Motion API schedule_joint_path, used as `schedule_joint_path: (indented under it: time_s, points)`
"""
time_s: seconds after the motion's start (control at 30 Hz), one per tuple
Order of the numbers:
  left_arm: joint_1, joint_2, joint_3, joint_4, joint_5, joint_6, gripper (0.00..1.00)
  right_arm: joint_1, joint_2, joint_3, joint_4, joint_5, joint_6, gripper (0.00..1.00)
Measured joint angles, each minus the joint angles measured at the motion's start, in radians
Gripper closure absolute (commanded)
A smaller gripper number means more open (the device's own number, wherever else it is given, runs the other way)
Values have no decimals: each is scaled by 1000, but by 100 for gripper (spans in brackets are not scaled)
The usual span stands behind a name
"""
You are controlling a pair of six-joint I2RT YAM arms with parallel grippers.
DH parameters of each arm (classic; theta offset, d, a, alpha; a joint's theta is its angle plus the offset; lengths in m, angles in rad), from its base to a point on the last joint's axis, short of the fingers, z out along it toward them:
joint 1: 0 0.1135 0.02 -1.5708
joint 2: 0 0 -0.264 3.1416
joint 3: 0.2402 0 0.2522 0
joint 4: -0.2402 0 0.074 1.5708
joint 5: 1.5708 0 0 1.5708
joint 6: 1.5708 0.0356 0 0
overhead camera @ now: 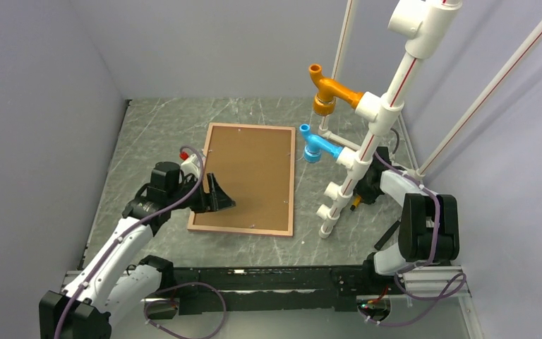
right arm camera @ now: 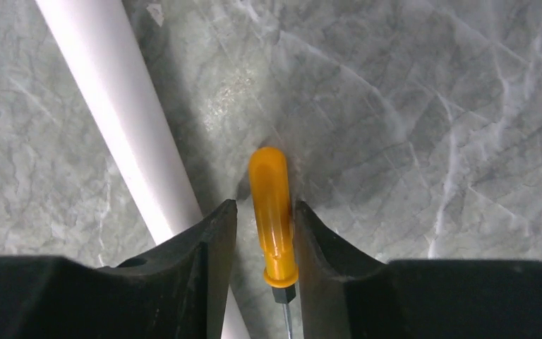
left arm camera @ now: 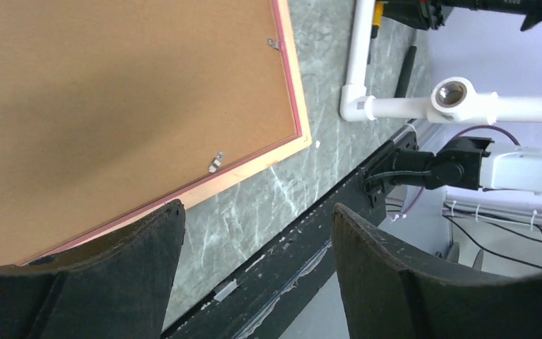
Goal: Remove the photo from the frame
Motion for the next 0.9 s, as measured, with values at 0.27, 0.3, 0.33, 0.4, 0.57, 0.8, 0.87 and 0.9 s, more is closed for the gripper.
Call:
schedule_joint_path:
  time_s: [0.27,0.3,0.33,0.4,0.57,0.8,0.87,0.9]
  points:
    - [-69,18,10,46,11,-25,22,1,7,2,13,31,52,100]
    - [-73,21,13,53,14,-30,22,1,3,2,6,43,58,100]
    - [-76,26,15,65,19,-32,21,1,-5,0,-5,57,58,100]
    - [-79,37,18,88,29,-43,21,1,-37,-3,-34,82,55,100]
    - [-89,108,19,190,64,-90,21,8,-230,8,-61,97,-5,100]
    - [-183,309,60,418,105,-195,21,60,-359,16,166,-212,-100,100]
    - [-216,369,93,463,105,-213,22,100,-358,15,236,-291,-90,100]
    - [-233,402,116,485,105,-219,22,125,-358,14,278,-320,-79,100]
